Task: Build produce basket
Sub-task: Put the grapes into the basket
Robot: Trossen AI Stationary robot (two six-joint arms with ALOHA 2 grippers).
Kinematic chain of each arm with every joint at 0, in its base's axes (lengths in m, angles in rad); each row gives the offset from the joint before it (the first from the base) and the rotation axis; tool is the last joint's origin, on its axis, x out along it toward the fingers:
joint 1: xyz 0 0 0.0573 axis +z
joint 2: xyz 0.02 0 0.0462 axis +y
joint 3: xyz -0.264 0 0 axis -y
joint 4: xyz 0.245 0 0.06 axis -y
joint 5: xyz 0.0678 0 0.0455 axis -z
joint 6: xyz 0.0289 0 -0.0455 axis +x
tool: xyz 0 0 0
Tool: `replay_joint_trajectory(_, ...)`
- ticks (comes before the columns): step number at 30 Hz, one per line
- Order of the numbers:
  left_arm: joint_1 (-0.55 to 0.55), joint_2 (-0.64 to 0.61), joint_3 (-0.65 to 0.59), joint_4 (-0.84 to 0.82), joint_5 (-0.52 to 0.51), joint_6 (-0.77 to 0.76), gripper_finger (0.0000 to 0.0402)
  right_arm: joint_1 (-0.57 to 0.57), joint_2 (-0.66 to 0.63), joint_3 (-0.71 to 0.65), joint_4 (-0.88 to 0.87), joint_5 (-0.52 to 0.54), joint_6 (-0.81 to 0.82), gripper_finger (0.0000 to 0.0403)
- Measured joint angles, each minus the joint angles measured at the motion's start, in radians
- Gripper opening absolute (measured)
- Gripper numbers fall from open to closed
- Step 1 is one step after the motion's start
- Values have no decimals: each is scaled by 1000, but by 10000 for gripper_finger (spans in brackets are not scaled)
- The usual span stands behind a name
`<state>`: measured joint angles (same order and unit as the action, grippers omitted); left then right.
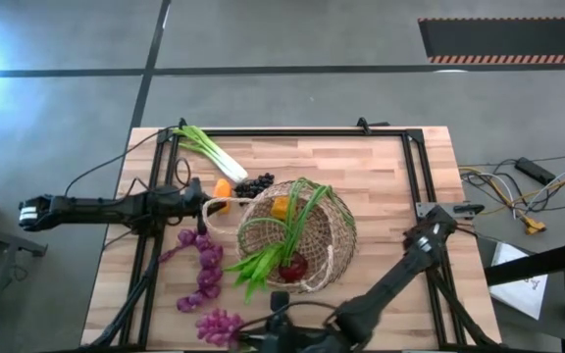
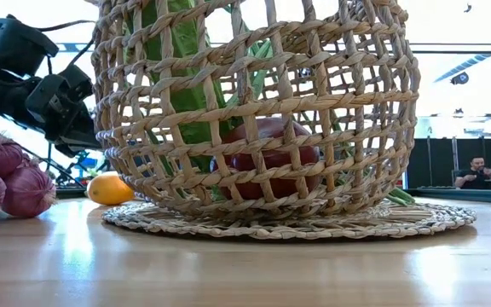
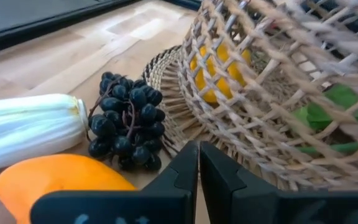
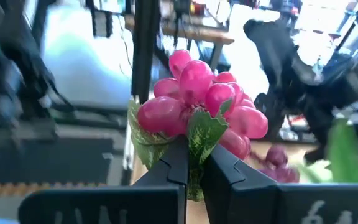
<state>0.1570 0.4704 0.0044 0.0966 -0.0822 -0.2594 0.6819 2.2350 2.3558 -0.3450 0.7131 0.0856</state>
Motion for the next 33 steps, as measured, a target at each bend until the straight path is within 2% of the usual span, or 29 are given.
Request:
replay_joint_trajectory(3,0,13,0,0,0,0,0,10,-76,0,-53,11,42,13)
replay_joint_trajectory(5,0,21,0,-1,0,0,0,10,-132,0,-150,13,104,13)
replay_joint_trajectory(11,0,46,0,0,0,-23,0,-4,-295,1,-597,39,430,13)
replay_joint_trajectory(16,0,64,0,1,0,-23,0,-44,-356,1,-961,37,733,13)
replay_joint_trajectory(18,0,70,0,1,0,-23,0,-64,-361,1,-1076,-16,826,13)
replay_joint_trajectory(21,0,79,0,1,0,-23,0,-104,-359,1,-1174,-158,896,13)
replay_joint_trajectory(25,0,88,0,2,0,-23,0,-159,-340,1,-1180,-309,889,13)
replay_joint_trajectory(33,0,106,0,19,0,-25,0,-267,-308,1,-1221,-483,884,13)
